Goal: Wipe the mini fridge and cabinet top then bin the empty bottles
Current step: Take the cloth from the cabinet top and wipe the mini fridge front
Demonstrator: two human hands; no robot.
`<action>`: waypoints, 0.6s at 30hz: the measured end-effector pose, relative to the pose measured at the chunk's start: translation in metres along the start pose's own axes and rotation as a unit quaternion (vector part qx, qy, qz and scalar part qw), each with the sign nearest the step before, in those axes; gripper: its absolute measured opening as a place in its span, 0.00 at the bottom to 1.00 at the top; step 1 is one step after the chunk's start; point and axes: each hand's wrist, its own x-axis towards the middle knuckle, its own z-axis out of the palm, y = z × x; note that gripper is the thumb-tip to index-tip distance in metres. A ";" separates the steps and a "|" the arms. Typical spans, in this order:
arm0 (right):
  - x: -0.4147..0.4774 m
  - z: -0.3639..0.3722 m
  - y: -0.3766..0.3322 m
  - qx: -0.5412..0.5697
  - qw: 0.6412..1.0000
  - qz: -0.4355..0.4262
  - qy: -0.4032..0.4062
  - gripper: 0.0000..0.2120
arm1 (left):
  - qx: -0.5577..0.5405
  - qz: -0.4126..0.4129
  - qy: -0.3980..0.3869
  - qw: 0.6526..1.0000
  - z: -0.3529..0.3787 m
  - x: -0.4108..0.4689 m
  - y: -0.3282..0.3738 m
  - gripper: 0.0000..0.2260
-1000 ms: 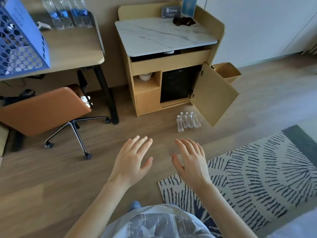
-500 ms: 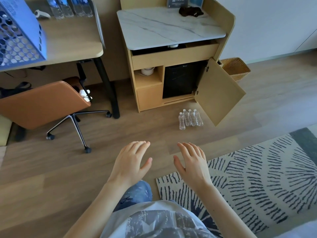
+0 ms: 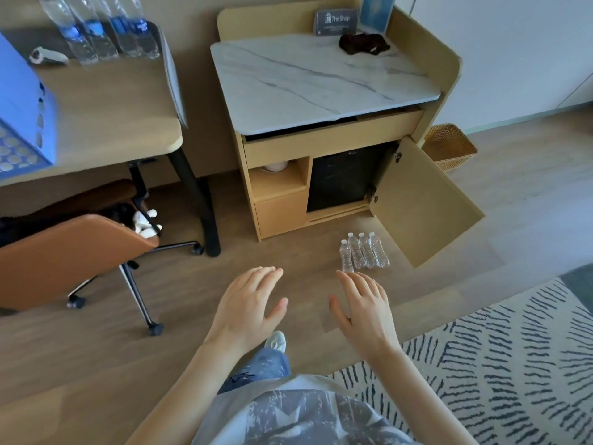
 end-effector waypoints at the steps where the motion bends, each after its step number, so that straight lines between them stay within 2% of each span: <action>1: 0.020 0.001 -0.001 -0.004 1.000 0.006 0.001 0.21 | -0.001 0.003 0.002 1.000 -0.007 0.021 -0.011 0.25; 9: 0.166 -0.007 0.006 0.005 0.998 0.052 0.039 0.23 | -0.013 0.046 0.031 0.998 -0.066 0.179 -0.064 0.25; 12: 0.202 -0.006 0.020 0.008 0.996 0.062 0.059 0.22 | -0.027 0.043 0.028 0.998 -0.061 0.220 -0.072 0.25; 18: 0.284 0.004 0.072 -0.006 0.997 0.069 0.029 0.24 | -0.035 0.015 -0.008 0.999 -0.019 0.295 -0.084 0.26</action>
